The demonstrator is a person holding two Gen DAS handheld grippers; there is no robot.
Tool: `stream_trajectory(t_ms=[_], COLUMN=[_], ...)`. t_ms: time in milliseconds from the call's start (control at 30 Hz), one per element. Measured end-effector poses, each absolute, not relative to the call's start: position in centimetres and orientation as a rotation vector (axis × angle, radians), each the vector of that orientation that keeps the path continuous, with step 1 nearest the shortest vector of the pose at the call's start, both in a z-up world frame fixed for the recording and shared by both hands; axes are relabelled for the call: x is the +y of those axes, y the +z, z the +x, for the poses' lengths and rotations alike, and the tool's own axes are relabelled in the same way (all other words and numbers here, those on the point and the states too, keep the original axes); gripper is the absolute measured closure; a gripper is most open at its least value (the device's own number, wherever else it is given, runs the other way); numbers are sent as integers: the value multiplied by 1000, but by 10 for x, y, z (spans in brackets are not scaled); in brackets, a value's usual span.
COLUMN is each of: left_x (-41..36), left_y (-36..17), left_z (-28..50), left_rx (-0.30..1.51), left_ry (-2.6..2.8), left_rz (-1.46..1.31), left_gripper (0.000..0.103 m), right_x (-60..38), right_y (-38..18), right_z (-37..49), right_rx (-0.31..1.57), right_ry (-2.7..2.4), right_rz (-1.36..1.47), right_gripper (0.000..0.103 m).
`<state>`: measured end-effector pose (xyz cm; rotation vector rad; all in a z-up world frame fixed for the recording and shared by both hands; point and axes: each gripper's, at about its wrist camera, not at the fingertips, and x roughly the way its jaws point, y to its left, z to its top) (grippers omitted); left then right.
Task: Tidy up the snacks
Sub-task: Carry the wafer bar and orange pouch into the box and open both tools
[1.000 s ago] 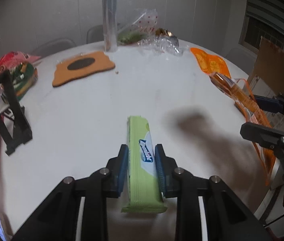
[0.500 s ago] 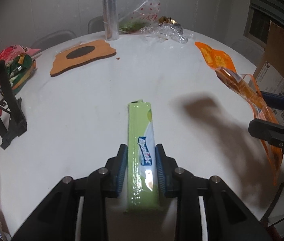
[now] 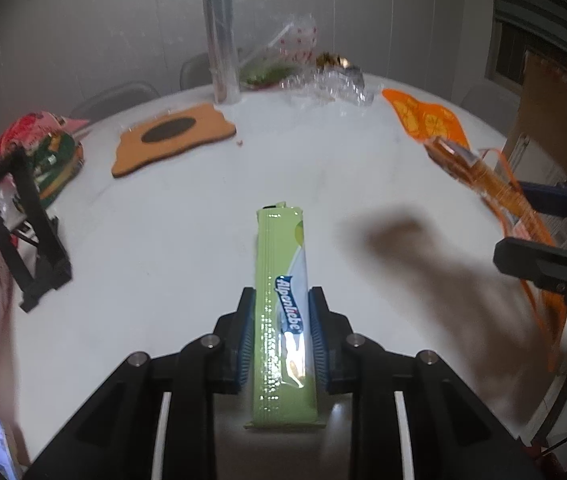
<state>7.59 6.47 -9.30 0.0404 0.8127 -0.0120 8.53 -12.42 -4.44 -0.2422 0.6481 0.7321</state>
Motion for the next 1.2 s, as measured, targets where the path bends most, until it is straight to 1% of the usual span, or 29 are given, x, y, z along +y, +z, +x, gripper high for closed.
stream_trajectory(t_ms=[167,433,733,900,1200], left_x=[65,52,-2,-44,-131], left_y=[-61,9,86,107,109], left_z=[63,47,46,59,86], left_rx=[735,592,441,414,445], left_ry=[-17,-46,-156,-267,-418], left_rz=[40,62,115,144,199], left_gripper=[80,80,80,80,80], right_x=[-127,-148,-206,-248,-319], right_y=[-22,34,87,92,72], right_z=[73,55,44,43,60], right_rx=[604,483,356,354,417], right_ry=[763,793,719,651,521], right_rz=[-232,-212,-169,-123,-43], right_gripper=[44,44,44,44,44])
